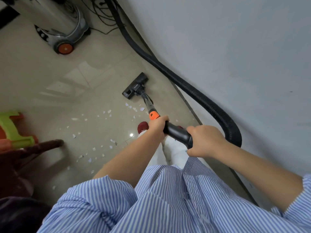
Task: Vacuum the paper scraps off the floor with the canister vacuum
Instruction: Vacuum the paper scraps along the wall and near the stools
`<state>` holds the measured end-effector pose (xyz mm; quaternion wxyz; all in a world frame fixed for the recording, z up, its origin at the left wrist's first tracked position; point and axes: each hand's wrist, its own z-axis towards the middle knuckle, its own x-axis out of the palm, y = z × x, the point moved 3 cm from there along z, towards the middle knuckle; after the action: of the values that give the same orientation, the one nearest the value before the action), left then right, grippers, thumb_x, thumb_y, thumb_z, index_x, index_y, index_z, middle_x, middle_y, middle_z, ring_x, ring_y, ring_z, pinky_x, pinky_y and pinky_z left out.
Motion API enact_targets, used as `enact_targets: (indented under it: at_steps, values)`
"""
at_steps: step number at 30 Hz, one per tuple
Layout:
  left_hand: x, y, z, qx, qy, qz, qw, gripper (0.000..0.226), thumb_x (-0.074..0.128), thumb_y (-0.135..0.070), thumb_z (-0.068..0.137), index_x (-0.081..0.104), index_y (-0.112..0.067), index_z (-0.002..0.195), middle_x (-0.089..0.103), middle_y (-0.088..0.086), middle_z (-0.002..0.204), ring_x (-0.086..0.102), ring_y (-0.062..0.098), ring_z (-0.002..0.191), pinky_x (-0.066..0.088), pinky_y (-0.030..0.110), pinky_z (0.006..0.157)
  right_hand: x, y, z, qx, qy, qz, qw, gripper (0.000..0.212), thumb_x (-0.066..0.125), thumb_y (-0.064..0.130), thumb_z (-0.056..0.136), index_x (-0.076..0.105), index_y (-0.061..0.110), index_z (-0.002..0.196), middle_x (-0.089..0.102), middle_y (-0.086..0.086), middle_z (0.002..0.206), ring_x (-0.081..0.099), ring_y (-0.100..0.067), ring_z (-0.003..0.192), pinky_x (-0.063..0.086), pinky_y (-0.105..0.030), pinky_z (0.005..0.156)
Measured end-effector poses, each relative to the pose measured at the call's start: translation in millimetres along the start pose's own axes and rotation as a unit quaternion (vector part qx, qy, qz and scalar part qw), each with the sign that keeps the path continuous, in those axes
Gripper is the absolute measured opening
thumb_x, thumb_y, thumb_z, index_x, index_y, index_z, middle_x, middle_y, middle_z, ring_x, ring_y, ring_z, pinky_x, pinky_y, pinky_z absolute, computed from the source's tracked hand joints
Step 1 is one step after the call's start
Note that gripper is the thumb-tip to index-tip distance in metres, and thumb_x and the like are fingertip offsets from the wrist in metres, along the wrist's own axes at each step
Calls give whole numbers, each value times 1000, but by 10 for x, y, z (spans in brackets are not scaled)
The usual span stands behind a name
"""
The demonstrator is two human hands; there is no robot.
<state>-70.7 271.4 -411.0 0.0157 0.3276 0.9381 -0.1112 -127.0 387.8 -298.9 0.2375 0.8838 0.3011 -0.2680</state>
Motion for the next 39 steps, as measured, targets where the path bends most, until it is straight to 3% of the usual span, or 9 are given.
enact_targets:
  at_steps: [5, 8, 11, 17, 22, 26, 29, 35, 39]
  values:
    - [-205, -266, 308, 3, -26, 1, 1000, 29, 58, -3, 81, 45, -4, 106, 53, 11, 89, 54, 19, 71, 49, 31, 64, 2, 157, 493, -23, 0, 3, 1000, 38, 61, 32, 78, 50, 13, 110, 61, -4, 99, 55, -23, 81, 37, -27, 62]
    - [-374, -521, 514, -5, -25, 3, 1000, 11, 53, -2, 85, 44, -6, 90, 52, 8, 74, 52, 16, 61, 46, 27, 57, -65, 333, 808, -35, -9, 1, 999, 32, 61, 30, 78, 49, 14, 103, 61, -5, 101, 55, -25, 80, 35, -28, 62]
    - [-526, -743, 619, -13, -22, 21, 999, 15, 53, -3, 86, 42, -8, 94, 51, 7, 74, 51, 16, 61, 40, 29, 52, -134, 482, 1023, -26, -15, 2, 1000, 33, 61, 30, 78, 49, 14, 105, 61, -5, 100, 57, -26, 82, 36, -28, 63]
    - [-963, -1164, 991, -46, -1, 34, 998, 11, 53, -1, 90, 42, -4, 87, 50, 10, 73, 52, 18, 64, 49, 34, 69, -68, 895, 1566, -15, -4, 23, 1000, 38, 59, 29, 82, 46, 13, 114, 60, -5, 107, 60, -26, 92, 33, -28, 62]
    - [-1510, -1837, 1391, 15, -54, 86, 995, 43, 54, -3, 90, 41, 2, 130, 49, 9, 79, 52, 20, 68, 46, 34, 77, -218, 1459, 2222, -24, -36, 83, 996, 28, 58, 22, 82, 49, 10, 106, 59, -5, 97, 50, -26, 76, 31, -27, 63]
    - [-1796, -2280, 1628, 48, -63, 105, 991, 42, 58, -5, 89, 42, 2, 127, 52, 10, 83, 55, 19, 72, 48, 32, 62, -444, 1724, 2556, -32, -72, 101, 992, 27, 58, 16, 81, 50, 10, 105, 49, -4, 85, 42, -23, 70, 30, -27, 64]
    - [-1747, -2319, 1656, 34, -55, 117, 991, 32, 61, -6, 88, 43, -4, 114, 53, 10, 87, 55, 17, 70, 47, 30, 57, -433, 1658, 2592, -14, -72, 96, 993, 29, 59, 16, 81, 49, 10, 108, 57, -5, 93, 42, -23, 70, 30, -28, 63]
    - [-1187, -2142, 1467, 69, -79, 130, 986, 63, 64, -3, 82, 30, -9, 135, 50, 16, 118, 56, 20, 78, 49, 32, 56, -531, 1130, 2369, 16, -42, 111, 993, 36, 64, 23, 79, 48, 15, 110, 56, -3, 91, 47, -22, 77, 34, -29, 68]
    - [-738, -1978, 1181, 86, -36, 99, 991, 63, 59, -1, 82, 29, -7, 137, 47, 11, 101, 53, 20, 76, 48, 31, 52, -787, 759, 1984, 24, -47, 85, 995, 33, 66, 27, 76, 40, 21, 94, 38, 5, 70, 45, -20, 72, 33, -28, 61]
